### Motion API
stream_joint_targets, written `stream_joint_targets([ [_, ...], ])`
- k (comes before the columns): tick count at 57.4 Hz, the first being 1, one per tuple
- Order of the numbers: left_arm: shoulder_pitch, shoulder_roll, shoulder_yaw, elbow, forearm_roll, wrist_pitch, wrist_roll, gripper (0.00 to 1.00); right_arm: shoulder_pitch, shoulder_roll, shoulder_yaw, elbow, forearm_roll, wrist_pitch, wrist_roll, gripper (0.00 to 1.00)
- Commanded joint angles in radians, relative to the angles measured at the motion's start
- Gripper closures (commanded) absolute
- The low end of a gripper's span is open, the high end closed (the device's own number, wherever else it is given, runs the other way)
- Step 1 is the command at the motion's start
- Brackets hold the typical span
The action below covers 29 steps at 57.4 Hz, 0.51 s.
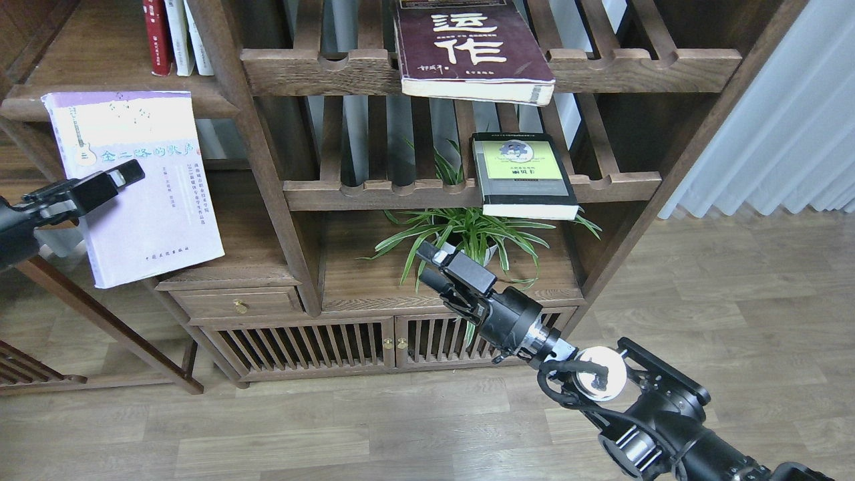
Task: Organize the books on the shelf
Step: 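Carry the white book with the left gripper up toward the upper shelf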
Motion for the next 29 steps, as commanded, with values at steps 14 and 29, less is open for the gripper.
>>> stream_joint_targets([
  [14, -0.001, 0.023, -0.153, 0.035, 0.001, 0.0, 0.001, 0.99, 0.011, 0.0, -0.001, 0.0, -0.012, 0.0, 0.0, 0.02],
  [29, -0.001, 0.017, -0.242, 0.094, 0.003, 0.0, 0.003, 0.99, 0.02, -0.003, 0.0, -0.001, -0.012, 0.0, 0.0, 0.02],
])
